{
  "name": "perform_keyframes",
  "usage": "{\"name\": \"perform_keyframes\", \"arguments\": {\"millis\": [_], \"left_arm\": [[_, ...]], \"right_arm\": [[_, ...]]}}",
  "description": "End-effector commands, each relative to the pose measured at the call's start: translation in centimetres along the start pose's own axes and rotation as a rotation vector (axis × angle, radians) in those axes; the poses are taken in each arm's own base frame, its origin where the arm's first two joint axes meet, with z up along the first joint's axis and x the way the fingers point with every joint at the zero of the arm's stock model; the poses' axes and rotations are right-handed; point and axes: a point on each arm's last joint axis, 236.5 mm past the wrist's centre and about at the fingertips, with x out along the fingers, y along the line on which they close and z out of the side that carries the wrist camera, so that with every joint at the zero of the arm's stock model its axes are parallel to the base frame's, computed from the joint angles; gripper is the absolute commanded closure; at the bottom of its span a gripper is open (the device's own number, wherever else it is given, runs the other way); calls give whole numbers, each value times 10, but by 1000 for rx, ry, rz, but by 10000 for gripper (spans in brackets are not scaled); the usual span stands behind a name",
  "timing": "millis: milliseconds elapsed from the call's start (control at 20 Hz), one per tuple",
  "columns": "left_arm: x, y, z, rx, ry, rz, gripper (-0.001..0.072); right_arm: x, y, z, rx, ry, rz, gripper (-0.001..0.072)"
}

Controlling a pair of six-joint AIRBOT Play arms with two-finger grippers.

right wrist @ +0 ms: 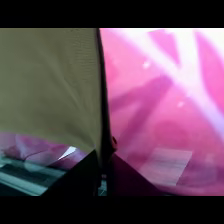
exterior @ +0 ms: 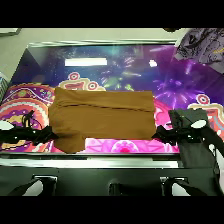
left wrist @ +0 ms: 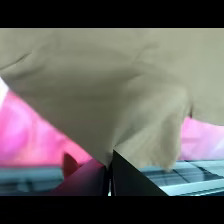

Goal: Fold the clothes and pants, and hang the long-sleeved shirts on hangers.

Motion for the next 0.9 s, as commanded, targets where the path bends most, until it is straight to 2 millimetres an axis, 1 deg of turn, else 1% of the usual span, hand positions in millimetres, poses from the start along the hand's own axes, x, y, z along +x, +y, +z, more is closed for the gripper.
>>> {"name": "perform_keyframes", "arguments": {"millis": [0, 50, 150, 250, 350, 450, 550, 600, 700, 750, 850], "left_arm": [[-37, 14, -18, -33, -36, 140, 694], [-45, 15, -25, -33, -51, 158, 694], [-55, 3, -37, 9, -73, 152, 694], [-57, -7, -41, 66, -87, 150, 694], [-51, -16, -38, 120, -89, 149, 694], [-46, -26, -21, 165, -120, 146, 695], [-43, -34, 1, 190, -146, 144, 695], [-41, -36, 13, 199, -147, 146, 695], [-35, -39, 37, 224, -135, 152, 695], [-31, -40, 51, 244, -123, 156, 695], [-23, -43, 80, 274, -113, 156, 694]], "right_arm": [[-28, -5, -33, 20, 41, -95, 677], [-37, -9, -41, 18, 38, -134, 677], [-54, -11, -51, 1, 11, -182, 678], [-60, -6, -54, -18, -17, -178, 678], [-62, -4, -50, -30, -24, -174, 678], [-68, 2, -33, -55, -50, -173, 678], [-73, 11, -4, -85, -90, -171, 678], [-72, 17, 8, -114, -90, -177, 678], [-58, 30, 33, -166, -66, -196, 677], [-49, 33, 46, -182, -53, -219, 677], [-37, 36, 69, -192, -31, -265, 677]]}}
